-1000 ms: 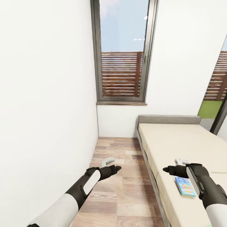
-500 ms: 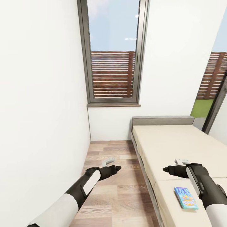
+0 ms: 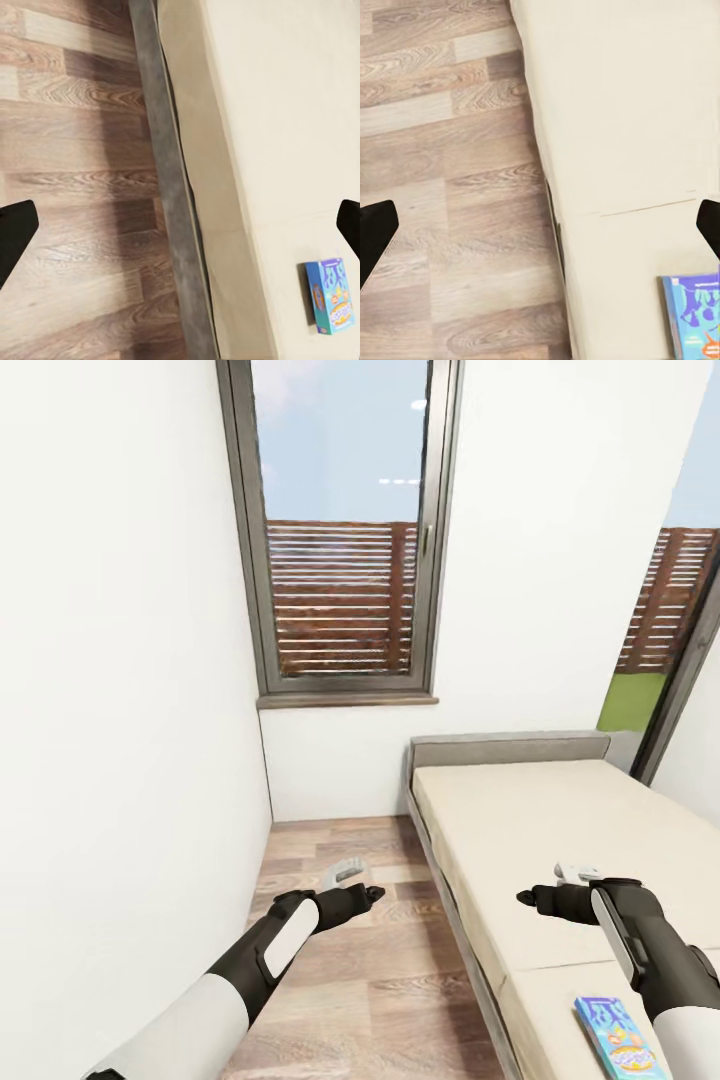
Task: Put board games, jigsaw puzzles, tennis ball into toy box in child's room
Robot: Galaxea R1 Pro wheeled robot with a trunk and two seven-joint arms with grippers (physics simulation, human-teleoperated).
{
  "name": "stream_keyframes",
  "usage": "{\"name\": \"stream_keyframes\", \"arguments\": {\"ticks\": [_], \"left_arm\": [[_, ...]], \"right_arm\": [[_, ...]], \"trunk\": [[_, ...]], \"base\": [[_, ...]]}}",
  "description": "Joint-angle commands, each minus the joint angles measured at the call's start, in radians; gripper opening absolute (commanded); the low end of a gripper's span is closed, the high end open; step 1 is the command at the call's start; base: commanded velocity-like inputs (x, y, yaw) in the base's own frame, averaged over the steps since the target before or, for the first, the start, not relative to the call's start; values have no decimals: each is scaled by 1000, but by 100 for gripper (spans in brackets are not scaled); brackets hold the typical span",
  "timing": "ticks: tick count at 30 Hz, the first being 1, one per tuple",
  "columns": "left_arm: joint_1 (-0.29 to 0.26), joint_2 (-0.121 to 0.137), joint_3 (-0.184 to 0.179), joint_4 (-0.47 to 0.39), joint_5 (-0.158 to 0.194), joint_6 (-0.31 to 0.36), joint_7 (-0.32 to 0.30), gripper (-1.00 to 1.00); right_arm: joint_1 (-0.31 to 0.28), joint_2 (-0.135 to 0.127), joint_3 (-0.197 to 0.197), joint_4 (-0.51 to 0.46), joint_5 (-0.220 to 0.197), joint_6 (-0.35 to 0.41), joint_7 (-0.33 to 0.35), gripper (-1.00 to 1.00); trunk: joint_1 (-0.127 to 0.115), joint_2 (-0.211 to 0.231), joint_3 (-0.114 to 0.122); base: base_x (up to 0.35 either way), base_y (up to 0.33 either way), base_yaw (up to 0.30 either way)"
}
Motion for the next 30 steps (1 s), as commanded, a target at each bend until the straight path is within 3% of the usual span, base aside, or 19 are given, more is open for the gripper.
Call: {"name": "stream_keyframes", "arguments": {"ticks": [1,22,30], "left_arm": [[-1,1,-2,-1,8,3,5,100],[2,2,-2,-1,8,3,6,100],[32,9,9,1,9,3,6,100]], "right_arm": [[-1,0,-1,-1,-1,5,2,100],[0,-1,-4,0,1,-2,1,100],[-1,1,-27,0,-3,8,1,100]], "trunk": [[1,-1,-1],[1,-1,-1],[1,-1,-1]], "base": [[319,153,-6],[336,18,-1],[97,0,-133]]}}
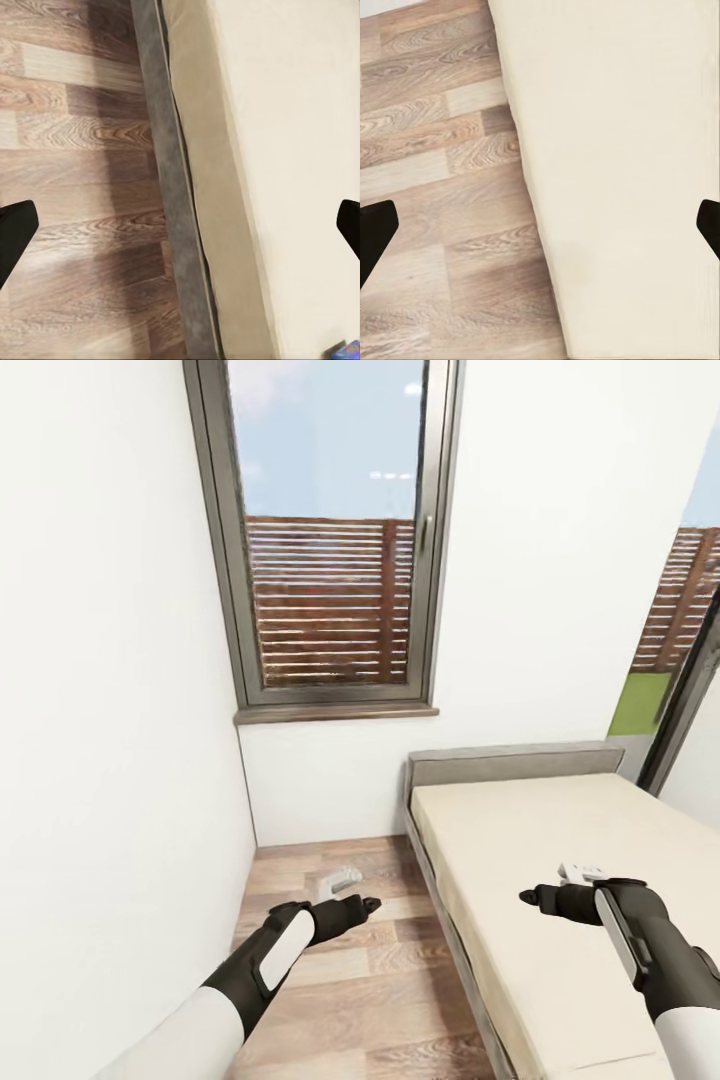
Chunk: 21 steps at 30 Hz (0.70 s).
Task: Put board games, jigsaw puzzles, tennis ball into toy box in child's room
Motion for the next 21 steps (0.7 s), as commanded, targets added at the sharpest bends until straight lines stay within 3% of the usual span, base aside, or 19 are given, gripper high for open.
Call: {"name": "stream_keyframes", "arguments": {"ticks": [1,5,13,16,17,21], "left_arm": [[2,1,-2,-1,8,3,5,100],[9,2,0,0,7,1,5,100],[11,4,1,0,7,2,5,100],[12,6,14,6,6,4,9,100],[28,16,36,9,3,5,13,100],[59,34,74,13,-1,5,19,100]], "right_arm": [[-1,0,-2,-1,-1,5,2,100],[-1,-2,-6,0,0,3,3,100],[-2,0,-27,-2,0,6,2,100],[-6,-3,-55,3,0,18,2,100],[-7,-3,-76,5,1,38,0,100],[-10,-6,-101,16,4,66,-3,100]], "trunk": [[0,-1,-1],[0,-1,-1],[0,-1,-1],[0,-1,-1],[0,-1,-1],[0,-1,-1]], "base": [[12,0,-266],[5,0,-184],[16,-35,-31],[29,-67,-2],[15,-34,-47],[9,-20,-144]]}}
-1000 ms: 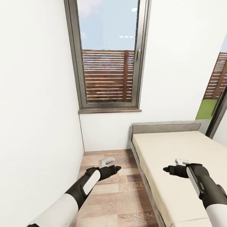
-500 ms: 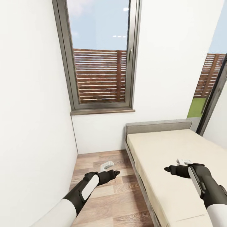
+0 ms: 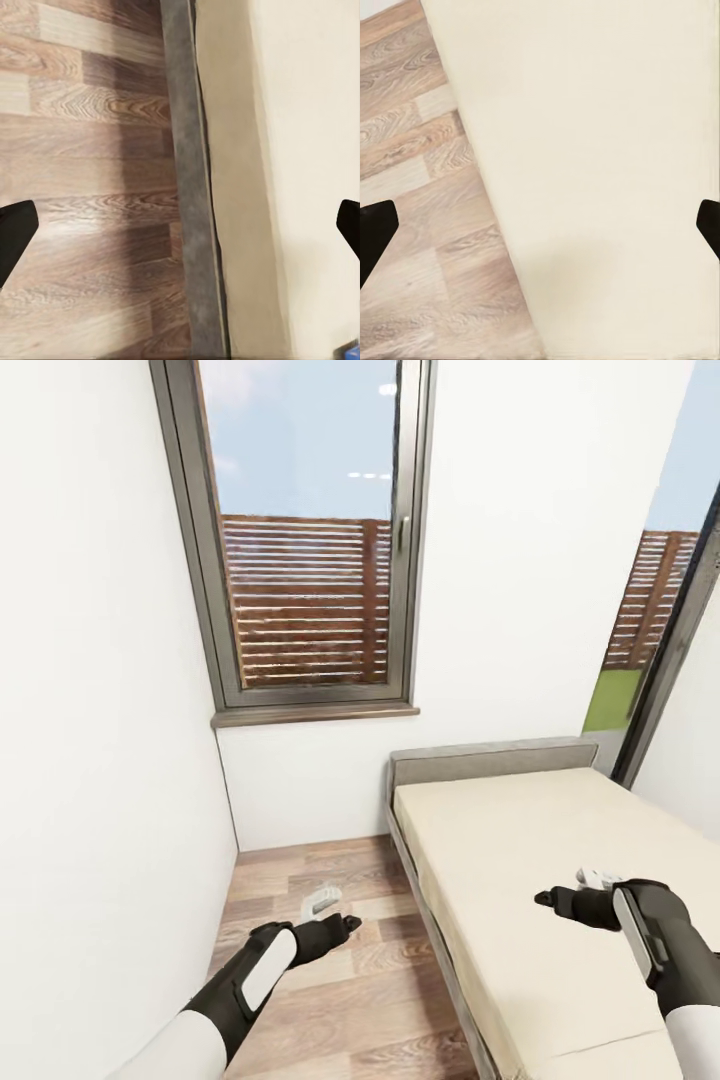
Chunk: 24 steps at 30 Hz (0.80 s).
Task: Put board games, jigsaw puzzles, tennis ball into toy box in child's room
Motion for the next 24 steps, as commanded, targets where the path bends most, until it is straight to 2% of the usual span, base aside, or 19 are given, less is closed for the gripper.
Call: {"name": "stream_keyframes", "arguments": {"ticks": [1,6,16,24], "left_arm": [[4,4,3,-1,10,3,7,100],[23,22,20,1,13,-2,-1,100],[45,47,25,1,14,-8,-2,100],[46,42,23,-12,30,-4,-4,100]], "right_arm": [[-1,0,-5,2,0,9,2,100],[-2,1,-15,21,3,21,1,100],[-2,4,-16,29,7,24,4,100],[-3,3,-16,31,8,22,3,100]], "trunk": [[0,-1,-1],[0,-1,-1],[0,-1,-3],[0,-1,-6]], "base": [[4,-9,-226],[2,-5,-257],[0,-1,-283],[-103,49,-286]]}}
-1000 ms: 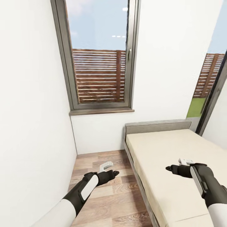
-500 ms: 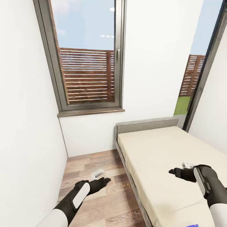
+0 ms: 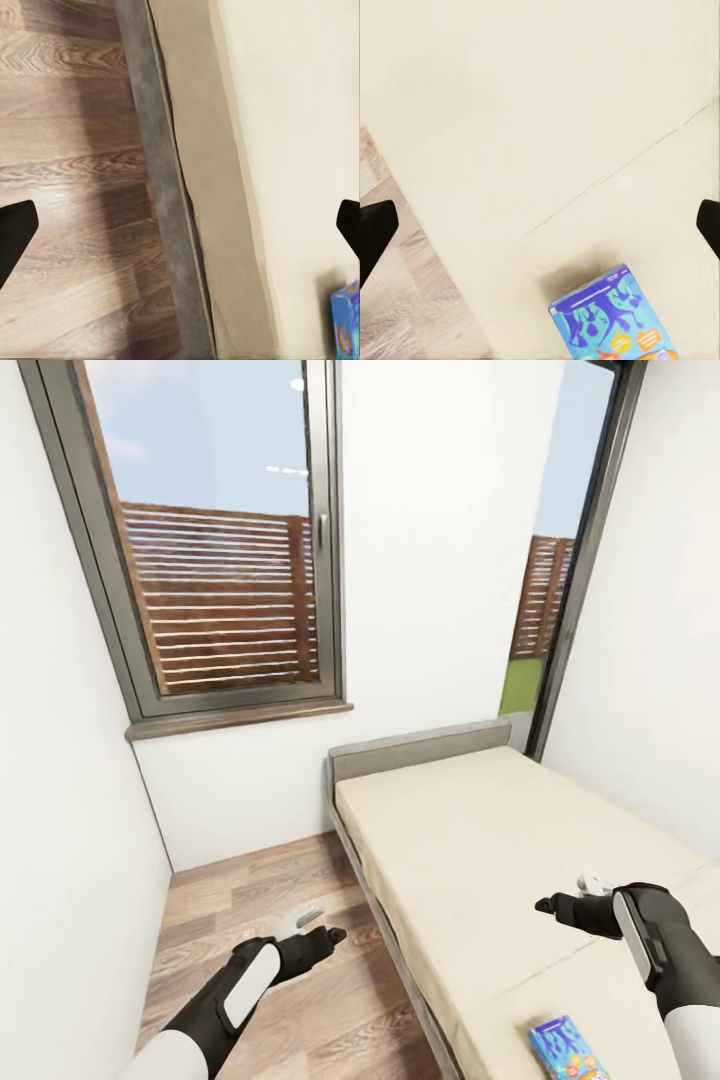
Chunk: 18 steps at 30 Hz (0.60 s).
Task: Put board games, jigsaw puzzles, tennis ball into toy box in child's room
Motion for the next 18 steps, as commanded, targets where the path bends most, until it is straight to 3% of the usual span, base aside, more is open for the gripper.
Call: {"name": "stream_keyframes", "arguments": {"ticks": [1,6,9,10,14,18], "left_arm": [[-1,3,-2,-2,20,7,5,100],[-6,13,6,-5,90,60,13,100],[-6,54,14,-5,128,108,29,100],[-4,69,43,-4,159,120,33,100],[-2,87,118,-4,228,135,37,100],[-1,92,145,-4,254,141,38,100]], "right_arm": [[-2,-1,-2,8,0,3,2,100],[-4,-5,-2,35,0,-11,2,100],[-14,-7,-2,53,0,-35,2,100],[-41,-18,-1,106,1,-44,1,100],[-110,-61,2,259,0,-65,2,100],[-136,-80,3,322,0,-101,3,100]], "trunk": [[0,-1,-2],[0,-1,-5],[0,-1,-6],[0,-1,-6],[0,-1,-6],[0,-1,-6]], "base": [[-57,28,-273],[-30,15,-190],[-9,5,-62],[-4,2,-26],[-2,1,-15],[-1,0,-4]]}}
